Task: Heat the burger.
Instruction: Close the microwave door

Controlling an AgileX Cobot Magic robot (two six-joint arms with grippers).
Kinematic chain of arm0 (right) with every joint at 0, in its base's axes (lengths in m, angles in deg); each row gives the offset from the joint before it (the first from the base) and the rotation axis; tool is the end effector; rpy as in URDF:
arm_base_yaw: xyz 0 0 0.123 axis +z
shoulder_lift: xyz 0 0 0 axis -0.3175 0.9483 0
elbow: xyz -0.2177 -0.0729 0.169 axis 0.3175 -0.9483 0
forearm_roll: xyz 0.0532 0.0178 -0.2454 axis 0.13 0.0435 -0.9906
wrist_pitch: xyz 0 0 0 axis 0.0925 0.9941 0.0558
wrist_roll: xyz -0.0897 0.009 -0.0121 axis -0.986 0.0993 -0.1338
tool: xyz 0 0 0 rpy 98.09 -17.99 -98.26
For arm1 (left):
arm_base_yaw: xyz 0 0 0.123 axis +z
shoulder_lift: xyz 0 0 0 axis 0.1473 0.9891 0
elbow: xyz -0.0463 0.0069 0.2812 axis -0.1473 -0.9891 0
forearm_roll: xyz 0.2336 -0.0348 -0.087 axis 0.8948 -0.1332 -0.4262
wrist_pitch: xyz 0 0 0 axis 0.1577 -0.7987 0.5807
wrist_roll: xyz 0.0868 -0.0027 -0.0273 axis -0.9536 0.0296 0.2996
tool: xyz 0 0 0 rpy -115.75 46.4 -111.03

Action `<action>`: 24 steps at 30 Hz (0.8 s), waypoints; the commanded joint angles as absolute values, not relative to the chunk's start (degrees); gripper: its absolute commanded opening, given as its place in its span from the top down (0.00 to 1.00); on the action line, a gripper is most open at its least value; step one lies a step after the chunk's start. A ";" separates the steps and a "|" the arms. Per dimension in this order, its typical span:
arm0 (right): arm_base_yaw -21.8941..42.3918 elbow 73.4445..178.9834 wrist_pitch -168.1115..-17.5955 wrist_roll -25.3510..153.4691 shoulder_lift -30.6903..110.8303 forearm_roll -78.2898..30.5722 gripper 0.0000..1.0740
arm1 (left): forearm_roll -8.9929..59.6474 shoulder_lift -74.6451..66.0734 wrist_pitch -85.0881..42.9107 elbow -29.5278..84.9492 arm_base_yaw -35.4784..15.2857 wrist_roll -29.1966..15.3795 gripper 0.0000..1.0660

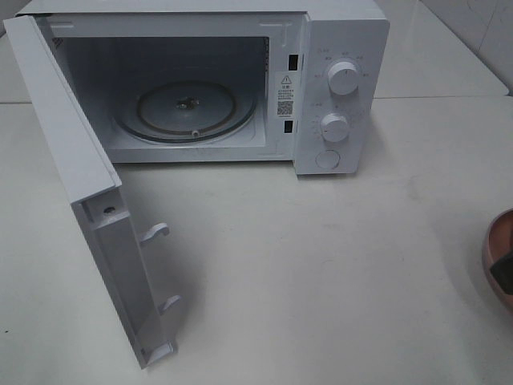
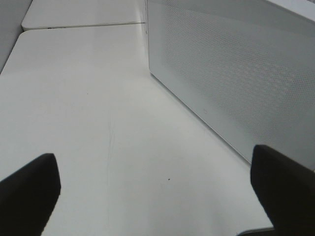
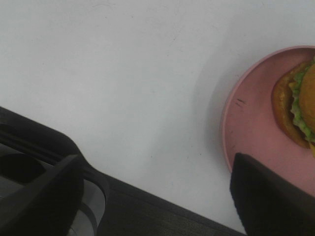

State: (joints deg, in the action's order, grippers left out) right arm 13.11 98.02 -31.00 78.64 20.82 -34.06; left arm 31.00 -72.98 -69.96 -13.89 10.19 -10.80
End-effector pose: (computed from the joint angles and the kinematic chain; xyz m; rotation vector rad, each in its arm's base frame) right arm 0.1246 0.0608 0.2827 -0.5694 2.5877 0.0102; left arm -0.0051 -0.0124 0.2792 0.1110 2.0149 -0.0821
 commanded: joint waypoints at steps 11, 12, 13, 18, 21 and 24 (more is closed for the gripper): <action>10.99 97.97 -24.18 77.09 1.51 -33.77 0.29 | 31.00 -74.30 -69.50 -14.06 10.36 -10.35 0.06; 10.08 97.97 -24.07 76.81 0.48 -33.77 0.29 | 31.00 -74.30 -69.50 -14.06 10.36 -10.35 0.06; 10.08 97.97 -24.07 76.81 0.48 -33.77 0.29 | 31.00 -74.30 -69.50 -14.06 10.36 -10.35 0.06; 3.72 97.97 -24.01 75.55 -5.37 -33.77 0.29 | 31.00 -74.30 -69.50 -14.06 10.36 -10.35 0.06; -0.24 97.97 -24.01 75.49 -9.72 -33.54 0.29 | 31.00 -74.30 -69.50 -14.06 10.36 -10.35 0.06; -2.30 97.97 -24.18 75.32 -12.76 -32.45 0.29 | 31.00 -74.30 -69.50 -14.06 10.36 -10.35 0.06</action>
